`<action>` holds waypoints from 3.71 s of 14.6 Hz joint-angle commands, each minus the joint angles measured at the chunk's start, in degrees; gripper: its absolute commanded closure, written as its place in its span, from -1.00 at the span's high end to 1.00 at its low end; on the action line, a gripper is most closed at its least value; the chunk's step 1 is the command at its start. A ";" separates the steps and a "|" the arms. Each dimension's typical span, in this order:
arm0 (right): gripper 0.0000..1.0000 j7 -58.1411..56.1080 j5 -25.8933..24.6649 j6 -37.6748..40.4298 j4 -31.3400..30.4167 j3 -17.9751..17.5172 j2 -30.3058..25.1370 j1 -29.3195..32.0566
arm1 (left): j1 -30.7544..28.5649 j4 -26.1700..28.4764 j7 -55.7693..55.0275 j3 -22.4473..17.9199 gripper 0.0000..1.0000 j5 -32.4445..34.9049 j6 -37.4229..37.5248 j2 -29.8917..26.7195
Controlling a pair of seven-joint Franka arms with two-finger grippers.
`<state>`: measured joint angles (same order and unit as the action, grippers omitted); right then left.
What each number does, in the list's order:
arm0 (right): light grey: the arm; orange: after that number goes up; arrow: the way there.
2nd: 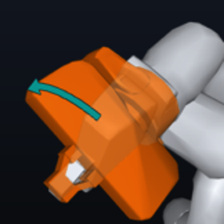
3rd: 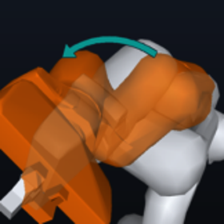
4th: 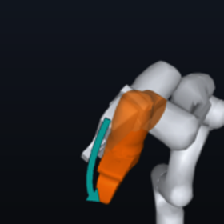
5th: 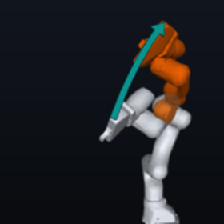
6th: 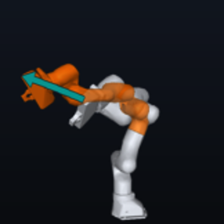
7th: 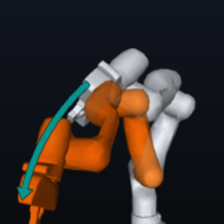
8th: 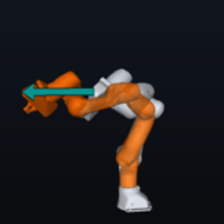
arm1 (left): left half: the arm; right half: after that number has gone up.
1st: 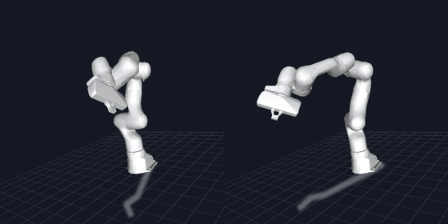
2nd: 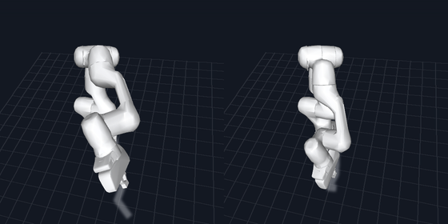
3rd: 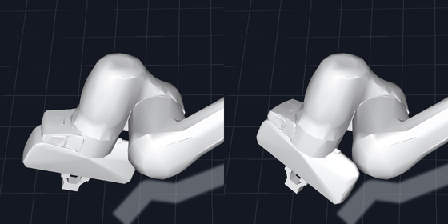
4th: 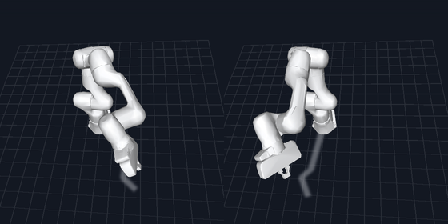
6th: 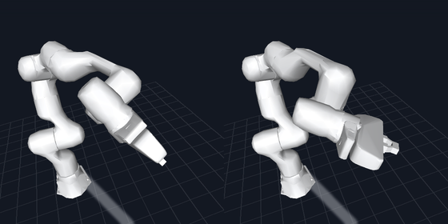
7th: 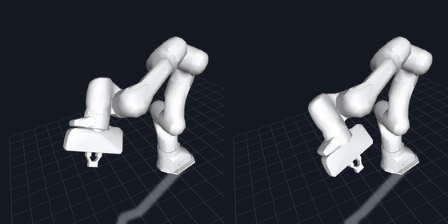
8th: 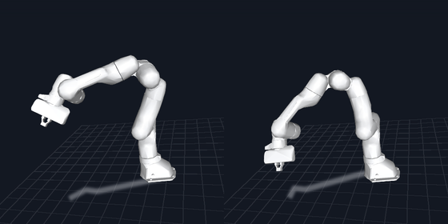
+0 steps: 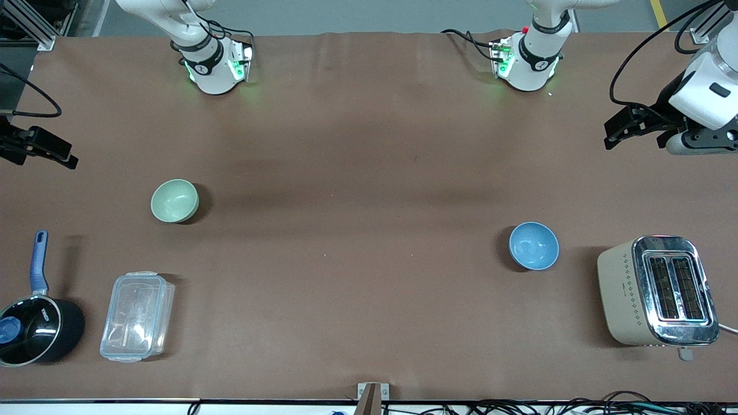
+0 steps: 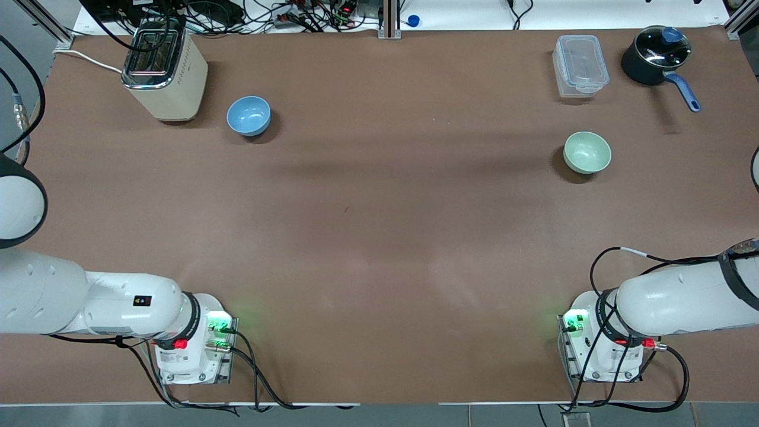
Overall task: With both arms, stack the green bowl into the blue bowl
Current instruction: 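Reach both grippers to the bowls, right to green, left to blue, then close both grippers on the bowl rims, right on green, left on blue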
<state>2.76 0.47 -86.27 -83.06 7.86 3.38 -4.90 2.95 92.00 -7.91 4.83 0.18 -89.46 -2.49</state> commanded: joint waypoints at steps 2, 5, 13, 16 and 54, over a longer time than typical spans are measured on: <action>1.00 -0.57 0.41 -0.21 -0.97 0.66 -0.83 -0.64 | -0.14 -3.22 0.61 -0.09 1.00 -0.71 0.43 1.78; 1.00 -0.65 0.41 -0.21 -0.97 0.66 -0.83 -0.64 | -0.84 -2.01 1.05 -0.44 1.00 -0.62 0.61 5.64; 1.00 -11.53 0.23 -0.91 -1.31 1.36 3.73 0.67 | -3.04 15.48 -0.53 -0.61 1.00 1.03 -32.38 19.78; 1.00 -17.66 0.23 -11.14 -14.35 4.08 3.74 1.47 | -3.57 17.16 -0.27 -0.61 1.00 3.33 -42.17 25.94; -1.00 -18.61 11.56 -20.26 -28.22 5.95 3.56 -4.23 | 25.44 -9.03 -52.56 16.44 -0.14 6.06 -36.83 47.67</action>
<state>-19.68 10.34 -109.81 -114.58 14.76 6.05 -7.04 27.99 84.40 -60.07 21.83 6.68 -126.58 45.12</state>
